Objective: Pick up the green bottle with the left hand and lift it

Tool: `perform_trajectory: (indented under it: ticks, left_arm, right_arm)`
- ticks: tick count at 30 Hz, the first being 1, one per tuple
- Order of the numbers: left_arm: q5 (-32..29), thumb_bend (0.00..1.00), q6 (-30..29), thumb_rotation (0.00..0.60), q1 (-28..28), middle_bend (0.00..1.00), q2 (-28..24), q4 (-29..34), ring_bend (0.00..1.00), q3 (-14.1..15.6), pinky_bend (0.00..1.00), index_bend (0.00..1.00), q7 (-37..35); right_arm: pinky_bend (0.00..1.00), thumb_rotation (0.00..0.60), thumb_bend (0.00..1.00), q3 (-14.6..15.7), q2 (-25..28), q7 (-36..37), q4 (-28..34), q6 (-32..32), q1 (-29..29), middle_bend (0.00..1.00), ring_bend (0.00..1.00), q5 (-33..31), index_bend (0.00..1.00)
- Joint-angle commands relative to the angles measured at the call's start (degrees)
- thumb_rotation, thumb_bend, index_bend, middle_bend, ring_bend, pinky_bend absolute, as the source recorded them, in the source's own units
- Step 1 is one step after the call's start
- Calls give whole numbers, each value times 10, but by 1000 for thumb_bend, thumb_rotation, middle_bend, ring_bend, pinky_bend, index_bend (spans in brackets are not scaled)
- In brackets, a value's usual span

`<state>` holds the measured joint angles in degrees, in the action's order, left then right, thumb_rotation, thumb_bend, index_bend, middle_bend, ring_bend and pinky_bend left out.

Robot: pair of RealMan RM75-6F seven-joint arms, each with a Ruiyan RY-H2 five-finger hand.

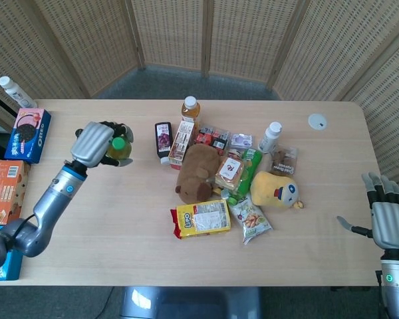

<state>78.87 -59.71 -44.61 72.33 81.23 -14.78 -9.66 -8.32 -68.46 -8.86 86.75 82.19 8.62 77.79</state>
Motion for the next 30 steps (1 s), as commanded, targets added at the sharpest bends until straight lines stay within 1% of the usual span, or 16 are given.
perform_trajectory:
  ticks: [1,7,13,15,23,30]
  left_arm:
    - [-18,170,-19,600,11,667,-56,57,765,-27,680,645,28]
    - [-49,169,-28,600,17,666,-127,126,765,-65,680,645,36]
    - [-77,168,-38,600,18,664,-174,171,766,-102,682,644,32]
    - [-84,168,-39,600,18,664,-184,182,766,-109,681,644,32]
    - [-95,165,-47,600,24,664,-208,222,766,-112,681,644,49]
    - [-102,164,-48,600,23,664,-210,234,765,-110,681,644,59]
  right_arm:
    - [0,367,0,1,-5,7,-6,-2,1,33,9,2,0]
    - [0,367,0,2,-12,20,-17,2,0,33,10,7,0]
    - [0,363,0,5,-11,30,-20,11,-8,33,10,10,0]
    - [0,363,0,6,-11,34,-19,16,-12,32,10,12,0]
    - [0,367,0,13,-6,50,-23,35,-33,32,9,13,0]
    - [0,361,0,15,-5,60,-27,42,-41,32,9,16,0]
